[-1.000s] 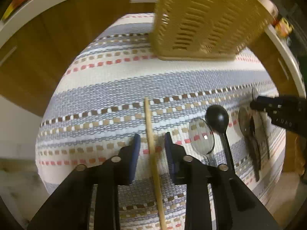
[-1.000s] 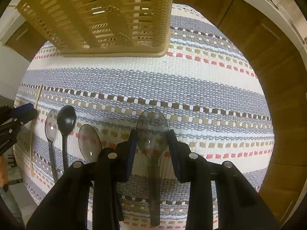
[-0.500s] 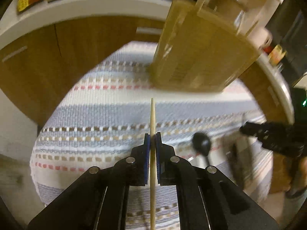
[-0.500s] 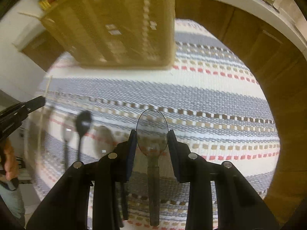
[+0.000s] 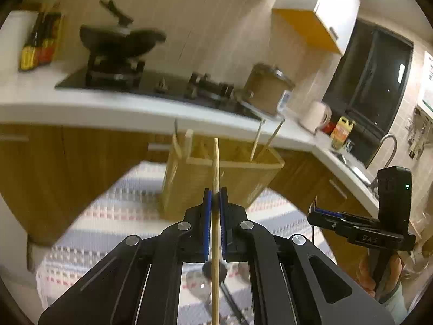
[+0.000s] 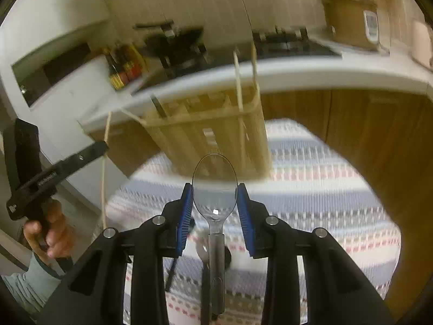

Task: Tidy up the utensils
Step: 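Lift the chopstick and clear spoon up toward the tan utensil holder with both tools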

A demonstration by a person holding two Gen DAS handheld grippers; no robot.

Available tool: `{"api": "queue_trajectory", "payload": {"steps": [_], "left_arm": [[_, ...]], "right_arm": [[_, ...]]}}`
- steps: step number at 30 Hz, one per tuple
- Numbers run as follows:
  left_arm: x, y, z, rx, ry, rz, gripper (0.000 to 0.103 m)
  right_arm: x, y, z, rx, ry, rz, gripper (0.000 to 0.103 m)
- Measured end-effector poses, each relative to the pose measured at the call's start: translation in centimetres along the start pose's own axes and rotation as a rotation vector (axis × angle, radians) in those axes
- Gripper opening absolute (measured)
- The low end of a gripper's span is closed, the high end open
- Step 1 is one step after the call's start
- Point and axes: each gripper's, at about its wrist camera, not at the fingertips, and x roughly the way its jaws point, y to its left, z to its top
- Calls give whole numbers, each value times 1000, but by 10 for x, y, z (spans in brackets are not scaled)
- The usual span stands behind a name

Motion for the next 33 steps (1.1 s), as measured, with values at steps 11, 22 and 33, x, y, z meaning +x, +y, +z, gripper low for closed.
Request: {"api": "queue_trajectory", "payload": {"steps": [11, 22, 33], "left_arm": [[-7, -24, 62, 52, -278, -46, 3], [12, -27, 100, 36, -527, 62, 3], [57, -13, 87, 47, -572, 208, 4]], "right_arm": [[-23, 19, 58, -12, -260, -10, 30], [-7, 12, 114, 13, -443, -102, 30], [23, -1, 135, 20, -547, -186, 30]]}}
